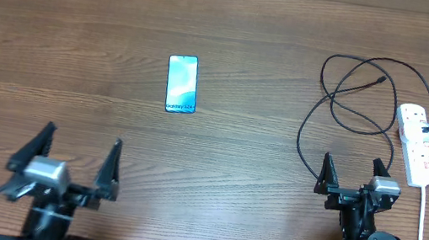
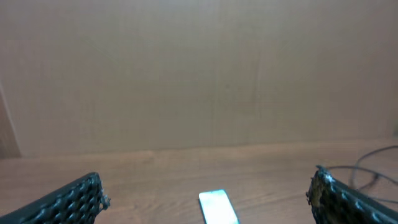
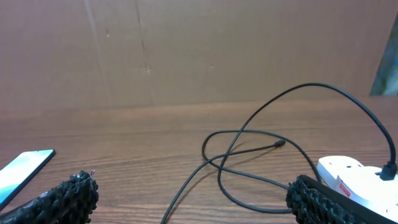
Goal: Plug charger to phone and switch on socket
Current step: 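Move the left gripper forward over the Galaxy phone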
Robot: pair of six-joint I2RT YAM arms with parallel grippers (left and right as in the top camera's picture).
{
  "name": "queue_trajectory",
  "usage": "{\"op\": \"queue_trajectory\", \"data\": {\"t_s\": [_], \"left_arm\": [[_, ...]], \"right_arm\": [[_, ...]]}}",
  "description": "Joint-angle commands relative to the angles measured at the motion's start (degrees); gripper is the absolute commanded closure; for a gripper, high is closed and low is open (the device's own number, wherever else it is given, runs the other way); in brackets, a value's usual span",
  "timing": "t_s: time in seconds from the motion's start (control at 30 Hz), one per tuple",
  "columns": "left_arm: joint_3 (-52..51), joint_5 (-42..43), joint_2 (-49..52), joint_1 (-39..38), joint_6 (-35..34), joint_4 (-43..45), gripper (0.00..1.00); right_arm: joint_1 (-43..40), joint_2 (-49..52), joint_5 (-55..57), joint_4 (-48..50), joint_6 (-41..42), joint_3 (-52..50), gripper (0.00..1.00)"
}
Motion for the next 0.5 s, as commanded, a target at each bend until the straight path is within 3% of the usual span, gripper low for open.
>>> {"op": "queue_trajectory", "data": {"t_s": [0.0,0.47], "left_arm": [[11.5,2.9,8.4,0.4,-0.9,-4.8,0.00],[64.2,8.9,52.1,0.4,2.9,-39.9,0.00]], "right_arm": [[-0.1,-0.4,0.5,0.4,-0.3,-0.6,0.00],[-0.1,-0.4,0.5,0.4,-0.3,-0.6,0.00]]}}
